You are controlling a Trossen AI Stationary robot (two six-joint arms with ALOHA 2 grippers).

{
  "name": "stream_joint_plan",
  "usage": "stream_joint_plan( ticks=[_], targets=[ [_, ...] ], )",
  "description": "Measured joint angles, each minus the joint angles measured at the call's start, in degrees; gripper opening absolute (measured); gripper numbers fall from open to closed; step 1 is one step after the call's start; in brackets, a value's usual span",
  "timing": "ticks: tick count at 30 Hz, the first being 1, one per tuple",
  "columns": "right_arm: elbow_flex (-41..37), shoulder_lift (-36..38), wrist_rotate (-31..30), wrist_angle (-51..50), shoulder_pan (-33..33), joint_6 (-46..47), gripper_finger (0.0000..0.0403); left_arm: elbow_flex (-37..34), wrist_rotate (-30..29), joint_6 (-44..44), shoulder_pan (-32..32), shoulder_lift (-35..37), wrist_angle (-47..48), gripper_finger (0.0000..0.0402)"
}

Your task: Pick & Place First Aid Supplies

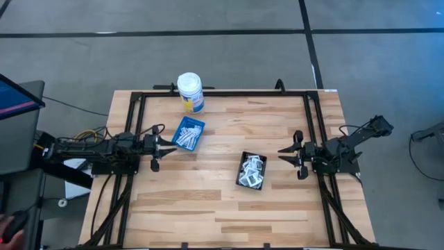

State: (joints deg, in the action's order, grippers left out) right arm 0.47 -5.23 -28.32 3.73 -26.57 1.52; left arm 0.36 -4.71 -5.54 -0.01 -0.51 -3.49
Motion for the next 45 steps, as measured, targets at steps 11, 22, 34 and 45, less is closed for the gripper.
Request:
stream_joint_plan(
  ticks=[11,22,34,45],
  targets=[
    [0.0,0.02,-0.01,0.0,0.01,-0.01,0.0092,0.0,-0.16,-1.71,0.0,0.0,-0.35,0.0088],
    [0.0,0.01,-0.02,0.0,0.02,-0.01,0.0092,0.0,-0.15,-7.67,0.0,0.0,-0.42,0.0088],
    [0.0,0.0,-0.02,0.0,0.0,0.0,0.0092,0.0,-0.15,-7.52,0.0,0.0,-0.46,0.0088],
    [0.0,0.01,-0.02,0.0,0.01,0.0,0.0092,0.0,-0.13,-7.52,0.0,-0.02,-0.68,0.0088]
  ],
)
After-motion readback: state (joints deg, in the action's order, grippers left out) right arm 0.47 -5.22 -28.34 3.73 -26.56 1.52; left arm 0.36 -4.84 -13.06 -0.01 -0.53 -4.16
